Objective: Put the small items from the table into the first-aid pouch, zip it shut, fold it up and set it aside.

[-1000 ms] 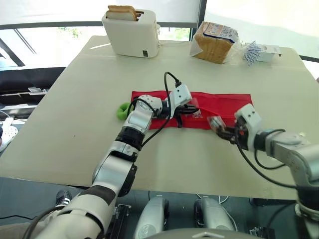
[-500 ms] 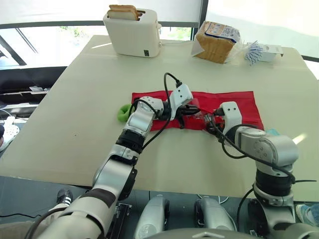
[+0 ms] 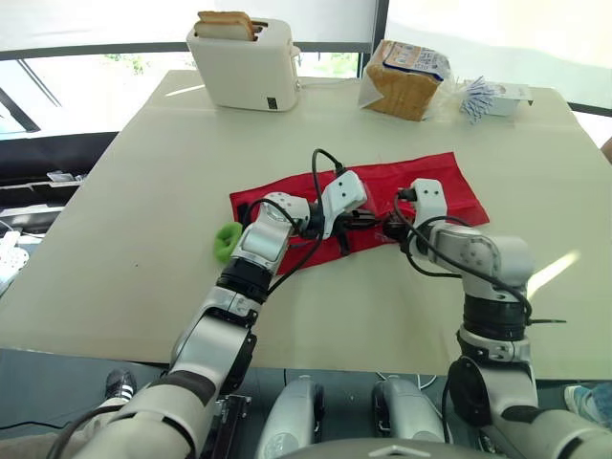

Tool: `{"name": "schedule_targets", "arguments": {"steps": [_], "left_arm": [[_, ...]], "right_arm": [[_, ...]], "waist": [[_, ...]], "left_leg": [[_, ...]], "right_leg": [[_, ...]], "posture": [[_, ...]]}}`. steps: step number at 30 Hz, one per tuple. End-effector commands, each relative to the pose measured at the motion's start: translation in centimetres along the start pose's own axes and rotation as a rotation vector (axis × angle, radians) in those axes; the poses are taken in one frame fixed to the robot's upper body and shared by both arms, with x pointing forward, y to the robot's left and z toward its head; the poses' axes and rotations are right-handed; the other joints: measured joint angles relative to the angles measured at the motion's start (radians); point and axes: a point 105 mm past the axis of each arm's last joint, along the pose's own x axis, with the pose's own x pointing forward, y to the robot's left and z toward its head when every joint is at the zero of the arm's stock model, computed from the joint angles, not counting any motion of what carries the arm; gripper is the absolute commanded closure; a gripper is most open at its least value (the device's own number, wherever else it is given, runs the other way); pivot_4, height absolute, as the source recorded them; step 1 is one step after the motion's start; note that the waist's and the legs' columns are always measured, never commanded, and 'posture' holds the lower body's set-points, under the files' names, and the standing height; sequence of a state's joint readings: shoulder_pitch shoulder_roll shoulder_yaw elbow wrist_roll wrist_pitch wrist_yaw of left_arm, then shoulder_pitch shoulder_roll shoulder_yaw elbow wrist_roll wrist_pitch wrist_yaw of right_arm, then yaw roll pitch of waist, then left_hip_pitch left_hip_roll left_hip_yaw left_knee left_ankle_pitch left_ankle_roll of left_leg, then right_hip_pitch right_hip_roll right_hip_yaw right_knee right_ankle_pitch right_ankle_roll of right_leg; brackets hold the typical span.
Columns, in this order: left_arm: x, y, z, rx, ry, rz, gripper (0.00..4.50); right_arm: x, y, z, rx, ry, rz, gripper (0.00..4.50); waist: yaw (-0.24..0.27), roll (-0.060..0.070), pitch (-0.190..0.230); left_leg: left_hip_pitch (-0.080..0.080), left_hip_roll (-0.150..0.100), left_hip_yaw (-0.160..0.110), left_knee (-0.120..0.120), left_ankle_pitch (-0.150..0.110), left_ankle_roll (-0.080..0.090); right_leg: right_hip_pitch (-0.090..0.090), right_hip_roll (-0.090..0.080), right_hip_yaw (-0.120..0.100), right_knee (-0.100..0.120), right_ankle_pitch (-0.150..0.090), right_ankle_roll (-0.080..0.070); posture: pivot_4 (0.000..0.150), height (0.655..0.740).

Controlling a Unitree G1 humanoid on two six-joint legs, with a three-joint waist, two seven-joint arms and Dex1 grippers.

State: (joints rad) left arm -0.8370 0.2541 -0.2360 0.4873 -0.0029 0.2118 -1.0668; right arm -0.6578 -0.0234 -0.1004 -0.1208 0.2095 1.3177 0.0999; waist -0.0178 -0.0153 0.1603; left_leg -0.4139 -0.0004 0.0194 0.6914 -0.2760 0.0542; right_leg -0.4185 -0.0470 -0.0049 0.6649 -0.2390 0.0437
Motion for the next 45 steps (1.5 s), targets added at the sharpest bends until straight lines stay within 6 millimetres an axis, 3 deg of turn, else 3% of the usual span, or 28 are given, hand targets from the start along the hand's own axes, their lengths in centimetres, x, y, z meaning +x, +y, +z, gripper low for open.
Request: {"name": "schedule_targets", "arguments": {"steps": [1,8,12,15,19,22,25,29,36,42,45], "left_arm": [[0.2,-0.4,0.9,0.025,-0.025,-0.045,4.5],[-0.1,0.0,0.8,-0.072,-0.027,-0.05,4.5],[-0.5,0.4,0.2,-0.146,-0.006,-0.058,4.5],[-0.6,-0.4,0.1,-0.199,-0.023,-0.122,4.5],[-0.6,-1.6,0.5,-0.226,-0.051,-0.208,4.5],[-0.6,-1.6,0.2,-0.22,-0.039,-0.198,4.5],[-0.7,-1.4,-0.2,-0.22,-0.025,-0.183,4.5],[-1.1,-0.6,-0.7,-0.249,-0.015,-0.155,4.5],[-1.4,-0.3,-0.9,-0.275,-0.005,-0.182,4.5],[-1.2,0.1,-0.5,-0.263,-0.009,-0.193,4.5],[-1.0,0.1,-0.4,-0.257,-0.008,-0.197,4.5]], "right_arm": [[-0.1,0.8,2.4,-0.118,-0.124,0.021,3.45],[0.3,1.0,1.7,-0.375,-0.143,0.02,3.45],[-1.0,0.4,1.6,-0.409,-0.143,0.019,3.45],[-1.4,0.1,1.6,-0.425,-0.139,0.003,3.45],[-0.4,0.5,1.4,-0.479,-0.126,0.002,3.45],[0.4,1.0,1.3,-0.412,-0.136,0.054,3.45],[0.5,0.3,1.5,-0.396,-0.159,0.041,2.31],[-1.6,0.1,0.7,-0.455,-0.169,0.077,0.91],[-5.6,0.1,-1.3,-0.476,-0.136,0.138,0.91],[-5.9,0.6,-2.0,-0.454,-0.121,0.138,0.91],[-5.0,1.2,-2.1,-0.417,-0.12,0.155,2.12]], "waist": [[-0.001,0.0,0.0],[0.001,0.0,0.0],[0.003,0.0,0.0],[0.002,0.0,0.0],[0.001,0.0,0.0],[0.0,0.0,0.0],[0.001,0.0,0.0],[0.013,0.0,0.0],[0.004,0.0,0.0],[0.004,0.0,0.0],[0.005,0.0,0.0]], "left_leg": [[0.0,0.0,0.0,0.0,0.0,0.0],[-0.001,0.0,0.001,-0.002,0.0,0.0],[-0.001,0.0,0.001,-0.002,0.0,0.0],[-0.001,0.0,0.001,-0.002,0.0,0.0],[-0.001,0.0,0.001,-0.002,0.0,0.0],[-0.001,0.0,0.001,-0.002,0.0,0.0],[-0.001,0.001,0.001,-0.002,0.0,0.0],[-0.002,0.0,0.001,-0.002,0.0,0.0],[-0.002,0.0,0.001,-0.002,0.0,0.001],[-0.001,0.001,0.001,-0.003,-0.002,0.003],[-0.001,0.001,0.001,-0.002,-0.002,0.003]], "right_leg": [[0.0,0.0,0.0,0.0,0.0,0.0],[-0.002,0.0,0.001,-0.001,0.0,0.0],[-0.002,0.0,0.001,-0.001,0.0,0.0],[-0.002,0.0,0.001,-0.001,0.0,0.0],[-0.002,0.0,0.001,-0.001,0.0,0.0],[-0.002,0.0,0.001,-0.001,0.0,0.0],[-0.002,0.0,0.001,-0.001,0.0,0.0],[-0.002,0.0,0.001,-0.001,0.0,0.0],[-0.002,0.0,0.001,-0.002,0.0,0.0],[-0.002,0.001,0.001,-0.001,0.0,0.0],[-0.003,0.001,0.001,-0.001,0.0,0.0]], "posture": [[0.15,0.74],[0.15,0.74],[0.15,0.74],[0.15,0.74],[0.15,0.74],[0.15,0.74],[0.15,0.74],[0.15,0.74],[0.15,0.74],[0.15,0.74],[0.15,0.74]]}}
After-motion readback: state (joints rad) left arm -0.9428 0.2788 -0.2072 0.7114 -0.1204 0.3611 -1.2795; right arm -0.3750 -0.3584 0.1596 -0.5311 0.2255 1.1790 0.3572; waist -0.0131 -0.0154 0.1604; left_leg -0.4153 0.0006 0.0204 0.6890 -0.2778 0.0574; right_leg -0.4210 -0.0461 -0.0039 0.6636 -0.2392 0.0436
